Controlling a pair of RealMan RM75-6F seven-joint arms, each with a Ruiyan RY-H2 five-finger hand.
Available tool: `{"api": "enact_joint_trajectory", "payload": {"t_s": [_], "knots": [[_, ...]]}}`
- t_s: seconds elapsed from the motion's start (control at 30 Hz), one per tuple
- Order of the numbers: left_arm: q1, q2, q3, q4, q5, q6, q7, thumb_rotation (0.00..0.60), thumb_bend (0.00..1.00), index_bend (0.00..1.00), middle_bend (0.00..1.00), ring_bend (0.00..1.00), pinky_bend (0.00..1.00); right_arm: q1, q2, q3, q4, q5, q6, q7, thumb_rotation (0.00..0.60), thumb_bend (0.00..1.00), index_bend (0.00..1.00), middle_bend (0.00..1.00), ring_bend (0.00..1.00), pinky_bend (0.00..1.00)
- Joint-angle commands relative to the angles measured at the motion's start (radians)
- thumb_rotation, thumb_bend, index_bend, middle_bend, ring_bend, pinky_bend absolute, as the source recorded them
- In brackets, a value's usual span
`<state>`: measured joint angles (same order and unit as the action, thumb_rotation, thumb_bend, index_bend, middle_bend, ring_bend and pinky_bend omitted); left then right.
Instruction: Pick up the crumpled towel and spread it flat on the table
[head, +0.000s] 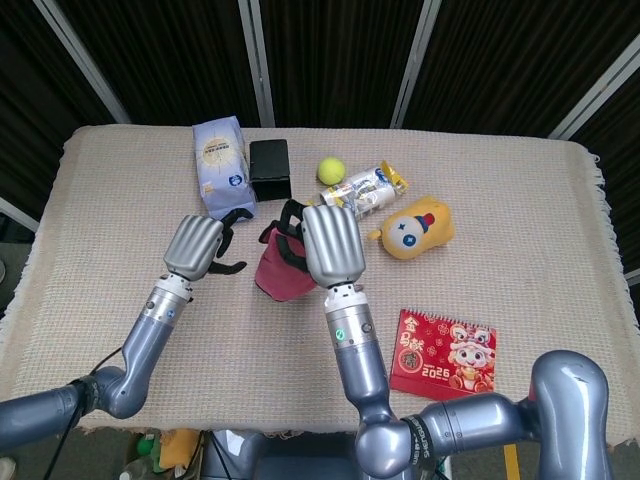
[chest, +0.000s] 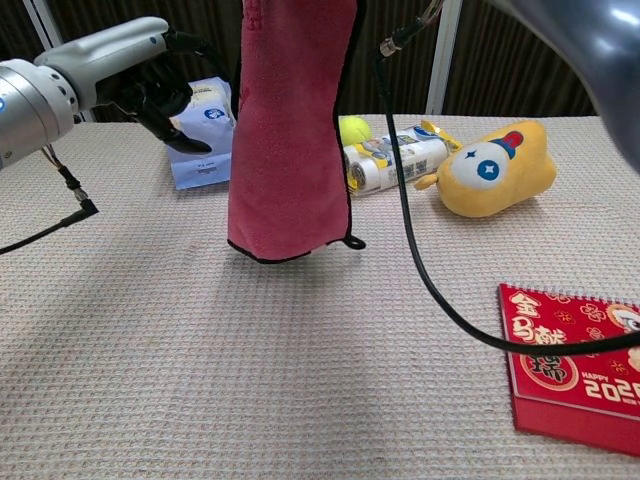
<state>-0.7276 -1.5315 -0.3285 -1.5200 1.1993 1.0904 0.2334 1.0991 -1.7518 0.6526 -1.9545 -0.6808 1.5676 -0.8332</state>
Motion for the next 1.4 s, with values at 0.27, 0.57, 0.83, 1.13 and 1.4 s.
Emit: {"api": "enact_joint_trajectory", "payload": {"t_s": [0.27, 0.57, 0.83, 1.13, 1.4], "knots": [[-0.044, -0.060, -0.016, 0.037, 0.004, 0.026, -0.004, 0.600, 0.08, 0.31, 0.84, 0.76, 0.73, 0.009, 0.001, -0.006, -0.025, 0.007, 0.024, -0.005, 0.600, 0.58, 0.66, 1.00, 1.00, 0.93], [-0.060, -0.096, -0.021, 0.059, 0.009, 0.055, -0.015, 0.600, 0.18, 0.36, 0.85, 0.77, 0.73, 0.010, 0.008, -0.012, -0.042, 0.017, 0.034, -0.002, 0.600, 0.58, 0.66, 1.00, 1.00, 0.93], [-0.078, -0.130, -0.033, 0.104, -0.012, 0.055, -0.026, 0.600, 0.19, 0.37, 0.85, 0.77, 0.73, 0.014, 0.014, -0.016, -0.044, 0.021, 0.039, -0.003, 0.600, 0.58, 0.66, 1.00, 1.00, 0.93], [-0.085, -0.124, -0.053, 0.089, -0.043, 0.038, -0.066, 0.600, 0.19, 0.36, 0.84, 0.77, 0.73, 0.011, 0.025, -0.021, -0.038, 0.027, 0.039, 0.006, 0.600, 0.58, 0.66, 1.00, 1.00, 0.93], [-0.096, -0.128, -0.059, 0.097, -0.070, 0.031, -0.056, 0.600, 0.19, 0.37, 0.85, 0.77, 0.73, 0.011, 0.029, -0.026, -0.052, 0.027, 0.037, 0.014, 0.600, 0.58, 0.66, 1.00, 1.00, 0.93]]}}
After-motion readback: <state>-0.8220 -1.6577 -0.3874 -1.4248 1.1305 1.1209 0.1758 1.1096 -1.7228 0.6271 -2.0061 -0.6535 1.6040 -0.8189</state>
